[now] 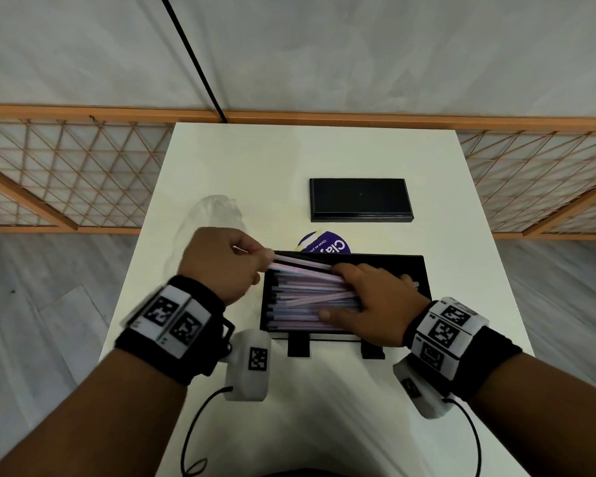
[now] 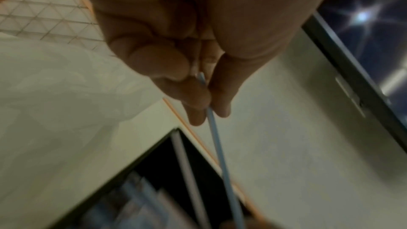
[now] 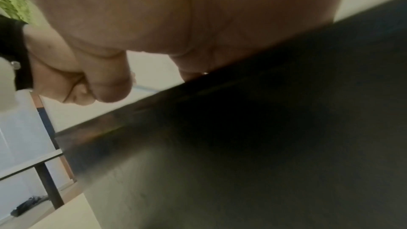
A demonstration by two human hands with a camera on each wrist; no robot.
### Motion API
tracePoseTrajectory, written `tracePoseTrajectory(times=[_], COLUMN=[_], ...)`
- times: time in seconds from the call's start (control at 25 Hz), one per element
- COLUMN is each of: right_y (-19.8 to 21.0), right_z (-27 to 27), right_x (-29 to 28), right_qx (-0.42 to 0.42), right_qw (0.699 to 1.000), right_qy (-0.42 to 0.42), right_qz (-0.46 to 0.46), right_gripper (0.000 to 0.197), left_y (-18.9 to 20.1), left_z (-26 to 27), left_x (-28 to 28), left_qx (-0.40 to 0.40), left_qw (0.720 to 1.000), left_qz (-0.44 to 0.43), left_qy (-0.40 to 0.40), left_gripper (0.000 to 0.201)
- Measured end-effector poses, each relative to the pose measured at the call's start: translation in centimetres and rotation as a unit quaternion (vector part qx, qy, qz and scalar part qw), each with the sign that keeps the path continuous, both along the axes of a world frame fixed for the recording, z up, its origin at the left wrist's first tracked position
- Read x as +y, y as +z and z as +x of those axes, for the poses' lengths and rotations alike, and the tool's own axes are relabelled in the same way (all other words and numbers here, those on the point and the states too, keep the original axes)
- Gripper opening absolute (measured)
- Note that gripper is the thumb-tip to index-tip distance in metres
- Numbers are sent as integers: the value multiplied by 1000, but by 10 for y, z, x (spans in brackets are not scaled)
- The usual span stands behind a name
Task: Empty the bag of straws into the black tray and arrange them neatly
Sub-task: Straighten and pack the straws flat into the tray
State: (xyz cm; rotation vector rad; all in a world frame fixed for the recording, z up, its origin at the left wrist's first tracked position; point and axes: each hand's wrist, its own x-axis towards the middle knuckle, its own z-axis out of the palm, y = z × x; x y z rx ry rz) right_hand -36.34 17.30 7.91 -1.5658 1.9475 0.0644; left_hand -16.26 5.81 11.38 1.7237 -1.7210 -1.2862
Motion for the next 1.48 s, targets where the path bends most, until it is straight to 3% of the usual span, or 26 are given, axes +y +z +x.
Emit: tracePoseTrajectory(times=[0.08, 0.2, 0.28, 0.44, 0.52, 0.68, 0.88, 1.04, 1.24, 1.32, 1.36, 1.4, 1.48], right_y=[-3, -8, -10, -11, -11, -13, -10, -8, -7, -7, -6, -5, -2], right_z=[-1, -5, -8, -11, -8, 2, 0, 4, 2, 2, 2, 1, 1], right_x=[3, 4, 4, 6, 5, 0, -5, -2, 8, 10, 10, 10, 9], right_qx=[38, 90, 100, 95, 93, 86, 85, 53, 43, 37, 33, 29, 34], right_qw=[999, 995, 994, 995, 995, 996, 996, 996, 995, 995, 995, 995, 994], right_qy=[-7, -24, -23, -29, -31, 12, 4, 26, 39, 44, 46, 48, 59], right_qz=[9, 23, 22, 24, 26, 37, 38, 67, 83, 83, 82, 82, 86], right_gripper=[78, 101, 107, 109, 108, 101, 106, 91, 103, 104, 105, 107, 116], left_y=[-11, -22, -21, -13, -13, -16, -14, -17, -19, -16, -14, -11, -8], left_z=[-11, -26, -29, -25, -22, -20, -20, -23, -23, -29, -35, -44, -60], left_x=[11, 25, 27, 30, 31, 36, 31, 26, 30, 31, 31, 32, 31], left_qx=[-30, -61, -113, -94, -78, -65, -10, -10, -25, -1, 64, 152, 279], left_qw=[998, 983, 962, 946, 957, 974, 990, 996, 996, 997, 992, 968, 890], left_qz=[-12, -15, -45, -99, -114, -65, -45, 2, 9, 48, 112, 196, 328], left_qy=[-61, -174, -244, -294, -255, -206, -135, -84, -87, -54, -11, 44, 148], left_gripper=[16, 10, 23, 35, 34, 36, 25, 22, 24, 21, 17, 12, 9])
